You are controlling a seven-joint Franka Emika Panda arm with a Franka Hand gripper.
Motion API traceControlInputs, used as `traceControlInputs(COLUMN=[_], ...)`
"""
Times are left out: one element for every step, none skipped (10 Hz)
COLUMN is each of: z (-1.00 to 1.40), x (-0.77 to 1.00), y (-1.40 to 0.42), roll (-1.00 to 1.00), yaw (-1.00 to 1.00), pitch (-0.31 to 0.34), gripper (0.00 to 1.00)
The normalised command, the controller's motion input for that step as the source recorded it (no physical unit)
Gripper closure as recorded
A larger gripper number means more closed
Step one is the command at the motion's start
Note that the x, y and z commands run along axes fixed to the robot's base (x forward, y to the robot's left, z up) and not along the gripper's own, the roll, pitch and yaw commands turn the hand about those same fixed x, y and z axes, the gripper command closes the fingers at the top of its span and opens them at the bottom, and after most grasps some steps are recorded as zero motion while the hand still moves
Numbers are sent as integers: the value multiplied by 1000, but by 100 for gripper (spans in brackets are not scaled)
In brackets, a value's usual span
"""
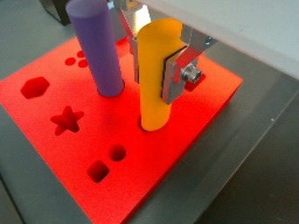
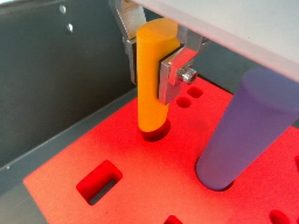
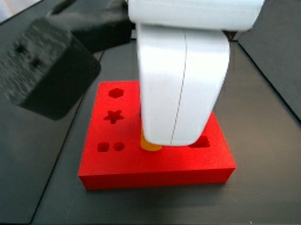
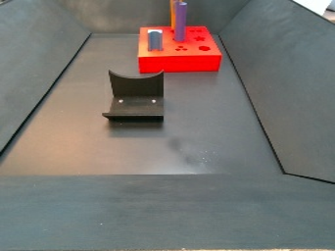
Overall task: Pick up the oval object. Move up. Move to above the board. Insert the oval object.
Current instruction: Insert the oval object.
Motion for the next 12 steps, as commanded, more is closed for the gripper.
traceControlInputs(z=[-60, -3, 0, -80, -126, -146, -200, -211, -206, -200, -223, -243], x=[0, -157, -191, -69, -100, -34, 54, 134, 163, 80, 89, 91], y=[0, 0, 6, 77, 54, 34, 23, 11, 11, 0, 0, 0], roll=[0, 0, 0, 14, 69, 59, 17, 27, 34, 34, 47, 67], yaw=[-254, -111, 0, 143, 349, 323, 91, 0, -114, -154, -149, -134], pitch=[0, 0, 0, 4, 0, 0, -34, -103, -133, -147, -170, -200], gripper=[100, 100, 100, 100, 100, 100, 100, 100, 100, 100, 100, 100])
